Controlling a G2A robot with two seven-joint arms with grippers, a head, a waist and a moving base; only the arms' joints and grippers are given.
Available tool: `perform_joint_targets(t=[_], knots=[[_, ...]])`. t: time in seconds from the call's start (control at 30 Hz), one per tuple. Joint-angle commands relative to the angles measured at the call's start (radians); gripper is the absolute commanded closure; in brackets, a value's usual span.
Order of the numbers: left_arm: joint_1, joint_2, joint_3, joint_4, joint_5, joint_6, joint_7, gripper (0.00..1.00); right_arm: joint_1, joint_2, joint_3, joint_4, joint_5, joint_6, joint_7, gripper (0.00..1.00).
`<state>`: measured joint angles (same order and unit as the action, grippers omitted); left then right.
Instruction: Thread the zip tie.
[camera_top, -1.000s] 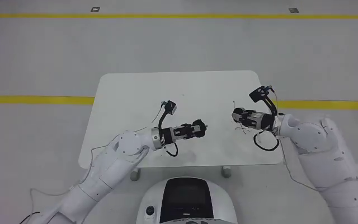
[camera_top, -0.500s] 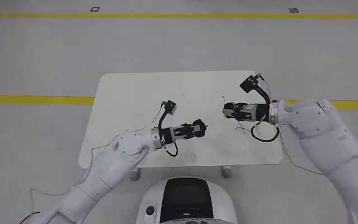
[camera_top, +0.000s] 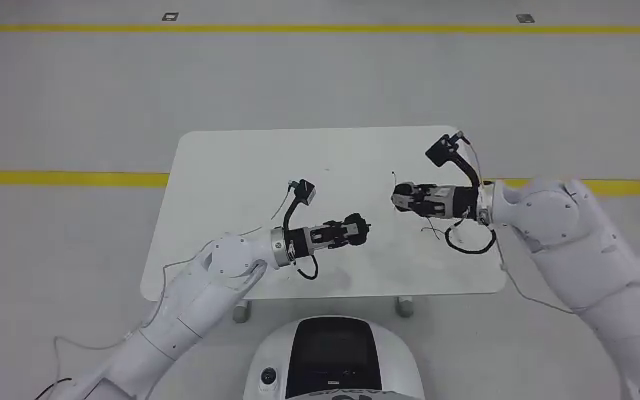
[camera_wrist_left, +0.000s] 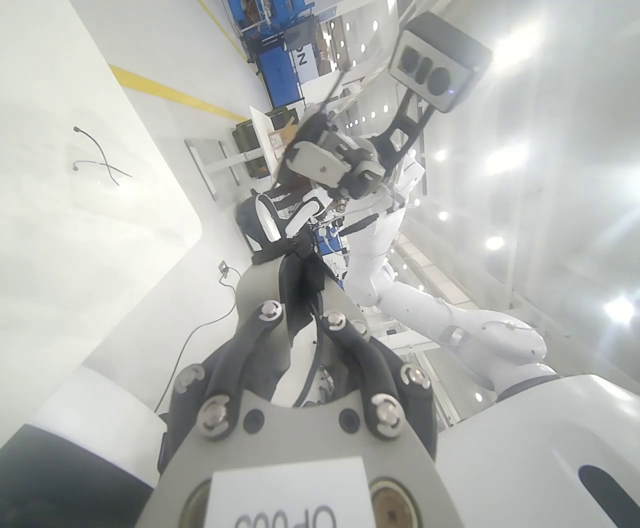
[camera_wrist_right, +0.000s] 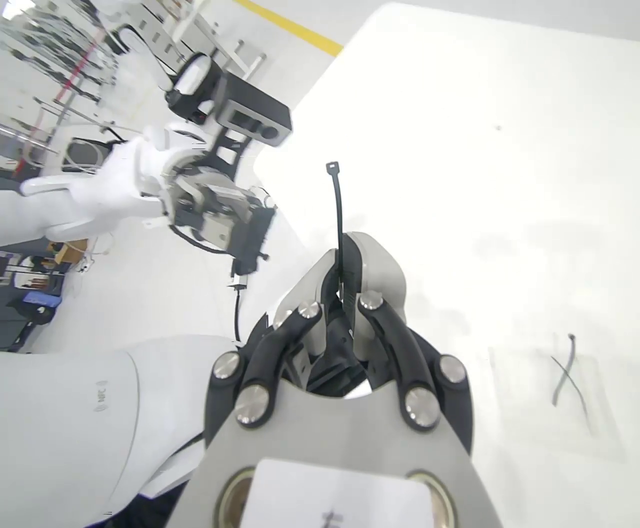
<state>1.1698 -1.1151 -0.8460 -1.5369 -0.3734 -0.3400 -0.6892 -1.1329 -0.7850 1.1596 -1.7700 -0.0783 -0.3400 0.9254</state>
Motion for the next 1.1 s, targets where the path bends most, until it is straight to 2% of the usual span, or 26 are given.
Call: perform_joint_targets(t=[0.0, 0.17, 0.5, 0.83, 0.87, 0.97, 1.07], knots=[[0.000, 0.000, 0.000, 0.000, 0.000, 0.000, 0.000, 1.00, -0.018, 0.003, -0.006, -0.047, -0.022, 0.000, -0.010, 1.00], [0.000, 0.000, 0.000, 0.000, 0.000, 0.000, 0.000, 1.00, -0.040, 0.013, -0.027, -0.099, -0.033, 0.000, -0.037, 1.00], [0.000, 0.000, 0.000, 0.000, 0.000, 0.000, 0.000, 1.00, -0.053, 0.038, -0.062, -0.121, -0.059, 0.000, -0.176, 1.00], [0.000, 0.000, 0.000, 0.000, 0.000, 0.000, 0.000, 1.00, -0.054, 0.038, -0.062, -0.120, -0.060, 0.001, -0.180, 1.00], [0.001, 0.000, 0.001, -0.001, 0.000, 0.003, 0.001, 1.00, -0.057, 0.038, -0.059, -0.126, -0.088, 0.000, -0.201, 1.00], [0.005, -0.001, 0.005, -0.005, -0.065, 0.048, -0.032, 1.00, -0.086, 0.039, -0.051, -0.162, -0.122, 0.000, -0.249, 1.00], [0.000, 0.000, -0.008, 0.036, -0.171, 0.107, -0.105, 1.00, -0.105, 0.048, -0.039, -0.191, -0.162, 0.000, -0.256, 1.00]])
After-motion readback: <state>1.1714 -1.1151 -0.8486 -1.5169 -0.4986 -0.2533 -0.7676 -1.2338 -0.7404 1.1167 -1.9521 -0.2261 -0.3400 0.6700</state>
